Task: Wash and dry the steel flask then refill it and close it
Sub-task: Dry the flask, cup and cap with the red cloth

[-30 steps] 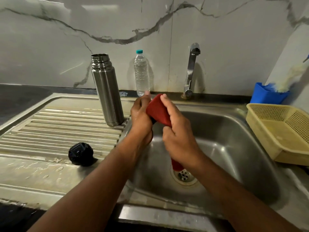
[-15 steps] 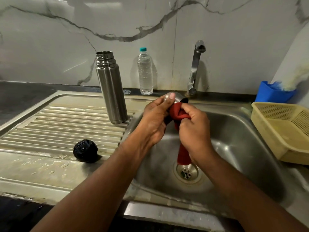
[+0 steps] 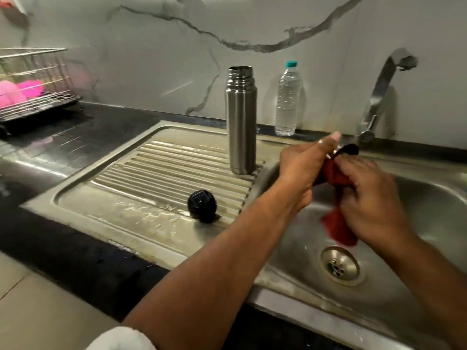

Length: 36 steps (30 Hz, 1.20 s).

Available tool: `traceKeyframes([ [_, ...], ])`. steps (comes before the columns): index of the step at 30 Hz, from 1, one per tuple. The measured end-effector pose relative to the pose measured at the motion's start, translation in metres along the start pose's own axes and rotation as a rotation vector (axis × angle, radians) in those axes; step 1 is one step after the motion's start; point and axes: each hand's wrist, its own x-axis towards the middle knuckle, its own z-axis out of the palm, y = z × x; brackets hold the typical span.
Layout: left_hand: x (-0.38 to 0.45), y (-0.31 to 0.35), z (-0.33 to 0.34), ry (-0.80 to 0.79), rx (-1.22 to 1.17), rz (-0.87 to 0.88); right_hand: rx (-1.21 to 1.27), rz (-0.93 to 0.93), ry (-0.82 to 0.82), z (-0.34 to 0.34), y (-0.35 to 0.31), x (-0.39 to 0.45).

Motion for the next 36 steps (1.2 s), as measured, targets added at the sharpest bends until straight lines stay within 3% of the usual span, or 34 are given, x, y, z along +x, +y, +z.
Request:
traceKeyframes([
  [2, -0.001, 0.001, -0.003, 0.101, 0.036, -0.047, -0.293, -0.114, -0.039, 0.003, -0.001, 0.001],
  [4, 0.001, 0.003, -0.007, 0.044, 0.037, -0.04, -0.144, -0.061, -0.013, 0.008, -0.004, 0.002],
  [7, 0.003, 0.003, -0.016, -0.092, 0.039, -0.005, 0.49, 0.314, -0.059, 0.006, -0.012, 0.005],
  [10, 0.01, 0.0, -0.024, -0.268, -0.053, 0.033, 1.34, 0.623, -0.054, -0.014, -0.022, 0.011],
  [12, 0.015, -0.003, -0.027, -0.409, -0.112, 0.071, 1.59, 0.676, 0.013, -0.024, -0.03, 0.011],
  [14, 0.019, -0.005, -0.03, -0.48, -0.09, 0.109, 1.674, 0.738, 0.072, -0.023, -0.033, 0.01],
  [18, 0.02, -0.004, -0.034, -0.446, 0.012, 0.169, 1.666, 0.853, 0.177, -0.02, -0.028, 0.009],
  [21, 0.017, 0.0, -0.028, -0.408, 0.025, 0.173, 1.529, 0.707, 0.169, -0.012, -0.026, 0.006],
  [22, 0.013, 0.003, -0.025, -0.386, 0.06, 0.174, 1.283, 0.579, 0.149, -0.009, -0.022, 0.004],
  [25, 0.004, 0.01, -0.018, -0.189, 0.236, 0.139, 0.173, 0.032, 0.05, -0.005, -0.005, -0.003],
  [26, 0.002, 0.012, -0.017, -0.096, 0.274, 0.113, -0.068, -0.099, -0.004, -0.004, -0.002, -0.003],
  [28, 0.002, 0.015, -0.018, 0.045, 0.337, 0.071, -0.297, -0.187, -0.075, 0.001, -0.003, -0.001],
  [30, 0.008, 0.016, -0.023, 0.085, 0.407, 0.111, -0.297, -0.152, -0.062, 0.006, -0.012, -0.001],
  [32, 0.009, 0.017, -0.027, 0.031, 0.462, 0.174, -0.113, -0.071, -0.007, 0.013, -0.017, -0.004],
  [34, 0.008, 0.015, -0.031, -0.043, 0.43, 0.189, 0.363, 0.187, -0.004, 0.009, -0.023, -0.003],
  [36, 0.009, 0.013, -0.034, -0.134, 0.321, 0.179, 0.995, 0.477, -0.048, 0.0, -0.029, 0.004],
])
